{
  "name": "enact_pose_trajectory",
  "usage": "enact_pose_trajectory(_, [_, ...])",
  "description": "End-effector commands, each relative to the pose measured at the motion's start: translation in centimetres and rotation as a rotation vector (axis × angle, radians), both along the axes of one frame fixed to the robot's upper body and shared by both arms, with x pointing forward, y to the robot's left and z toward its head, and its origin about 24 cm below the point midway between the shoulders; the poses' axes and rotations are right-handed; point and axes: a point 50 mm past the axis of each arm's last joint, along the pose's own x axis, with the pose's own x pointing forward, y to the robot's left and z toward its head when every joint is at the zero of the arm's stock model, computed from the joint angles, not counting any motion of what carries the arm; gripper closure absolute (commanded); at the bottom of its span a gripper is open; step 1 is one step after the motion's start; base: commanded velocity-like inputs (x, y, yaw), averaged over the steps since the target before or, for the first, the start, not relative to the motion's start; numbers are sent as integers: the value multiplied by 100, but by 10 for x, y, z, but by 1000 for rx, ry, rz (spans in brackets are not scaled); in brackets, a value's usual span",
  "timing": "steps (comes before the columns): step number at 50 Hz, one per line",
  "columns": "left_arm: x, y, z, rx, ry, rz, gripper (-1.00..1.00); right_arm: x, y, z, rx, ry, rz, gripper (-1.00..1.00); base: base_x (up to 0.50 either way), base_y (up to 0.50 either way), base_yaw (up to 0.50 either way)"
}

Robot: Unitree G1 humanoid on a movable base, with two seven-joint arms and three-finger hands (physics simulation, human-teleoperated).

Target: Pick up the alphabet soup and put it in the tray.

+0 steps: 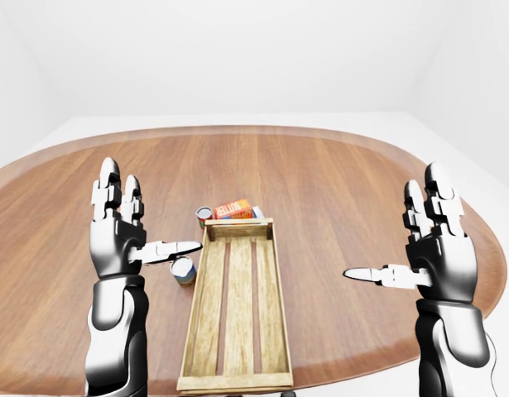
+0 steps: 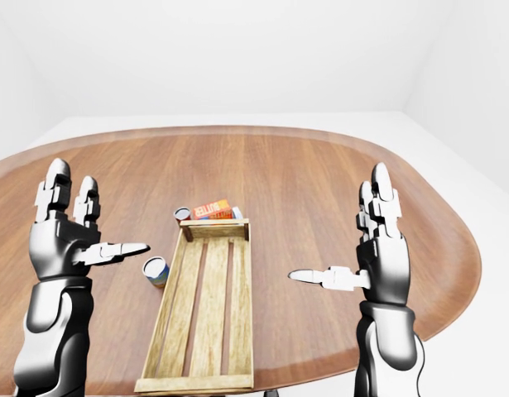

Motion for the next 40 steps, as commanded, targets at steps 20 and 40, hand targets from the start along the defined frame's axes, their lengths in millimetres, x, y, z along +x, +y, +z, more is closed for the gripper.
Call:
enact_pose_trajectory(20, [-7,0,20,10,-88,6,-100,1,3,0,25,-7,22,-99,47,2,0])
enact_pose_trajectory(40, [-2,1,-30,565,263,-139,-100,5,4,-6,59,13,36,-99,0,0,0])
